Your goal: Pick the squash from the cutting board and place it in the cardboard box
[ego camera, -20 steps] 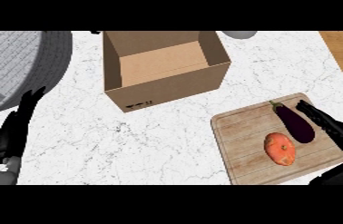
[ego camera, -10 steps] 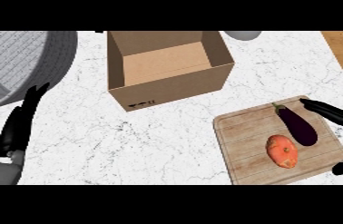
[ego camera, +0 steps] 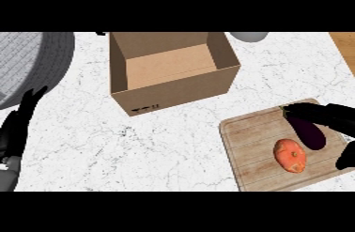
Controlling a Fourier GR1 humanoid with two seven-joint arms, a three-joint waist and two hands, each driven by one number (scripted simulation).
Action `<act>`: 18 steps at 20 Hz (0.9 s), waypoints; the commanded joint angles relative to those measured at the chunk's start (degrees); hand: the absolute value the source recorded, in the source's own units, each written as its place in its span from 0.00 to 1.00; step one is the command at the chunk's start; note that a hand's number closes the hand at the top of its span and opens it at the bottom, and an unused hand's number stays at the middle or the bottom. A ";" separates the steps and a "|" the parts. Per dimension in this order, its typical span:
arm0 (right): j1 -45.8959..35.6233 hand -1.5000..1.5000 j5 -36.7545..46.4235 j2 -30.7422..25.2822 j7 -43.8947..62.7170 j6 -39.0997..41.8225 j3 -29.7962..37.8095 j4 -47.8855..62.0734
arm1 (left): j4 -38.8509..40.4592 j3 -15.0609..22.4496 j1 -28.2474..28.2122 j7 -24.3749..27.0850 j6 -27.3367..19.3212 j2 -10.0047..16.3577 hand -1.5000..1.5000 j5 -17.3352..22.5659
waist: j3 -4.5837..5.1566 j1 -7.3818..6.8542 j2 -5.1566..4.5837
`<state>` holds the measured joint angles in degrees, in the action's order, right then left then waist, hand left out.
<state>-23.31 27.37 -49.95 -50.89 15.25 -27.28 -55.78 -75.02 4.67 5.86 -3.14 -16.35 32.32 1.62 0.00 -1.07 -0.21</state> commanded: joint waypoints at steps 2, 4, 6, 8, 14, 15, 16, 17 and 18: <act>-1.50 0.00 5.97 3.14 3.26 2.82 -0.57 -1.31 | 1.38 -2.51 -2.61 3.78 0.82 -1.23 0.50 -1.00 | 0.01 0.68 0.21; -0.21 0.00 9.23 4.97 0.89 -0.57 -0.61 2.64 | -1.24 -2.54 -1.33 0.33 1.79 -1.05 0.50 -1.60 | -0.02 0.67 0.17; -1.67 0.00 11.23 7.19 0.89 0.19 0.24 3.91 | -1.59 -2.80 -2.23 0.29 1.98 -2.09 0.50 -2.62 | -0.02 0.58 0.16; -2.40 0.00 12.21 8.75 2.07 1.39 0.90 4.20 | -1.84 -4.61 -2.32 0.45 3.83 -1.11 0.50 -1.95 | -0.02 0.51 0.17; -1.51 0.00 15.81 9.48 1.69 3.81 4.45 2.18 | -0.83 -4.96 0.06 -0.42 3.07 -4.88 0.50 -6.23 | -0.01 0.82 0.20; -0.18 0.00 15.04 9.03 2.01 5.00 4.96 -0.54 | -0.87 -6.44 0.30 -1.05 5.28 -3.60 0.50 -4.81 | 0.00 0.94 0.24; 0.56 0.00 15.82 11.25 1.38 2.63 4.64 1.68 | 3.11 -6.07 1.12 1.65 4.71 -5.21 0.50 -5.78 | 0.00 0.97 0.17; 0.66 0.00 13.66 6.34 -3.72 5.02 6.27 1.02 | 0.69 -6.17 0.90 -0.66 5.49 -4.18 0.50 -5.30 | 0.00 1.01 0.22; 2.03 0.00 16.00 9.18 -2.61 2.31 5.18 2.22 | 1.52 -6.49 0.43 1.32 4.19 -5.27 0.50 -6.53 | -0.01 0.94 0.19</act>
<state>-22.65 41.79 -41.56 -49.25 16.44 -23.10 -54.64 -74.18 -0.76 6.14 -3.09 -12.27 27.92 -3.62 0.05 -0.16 -0.04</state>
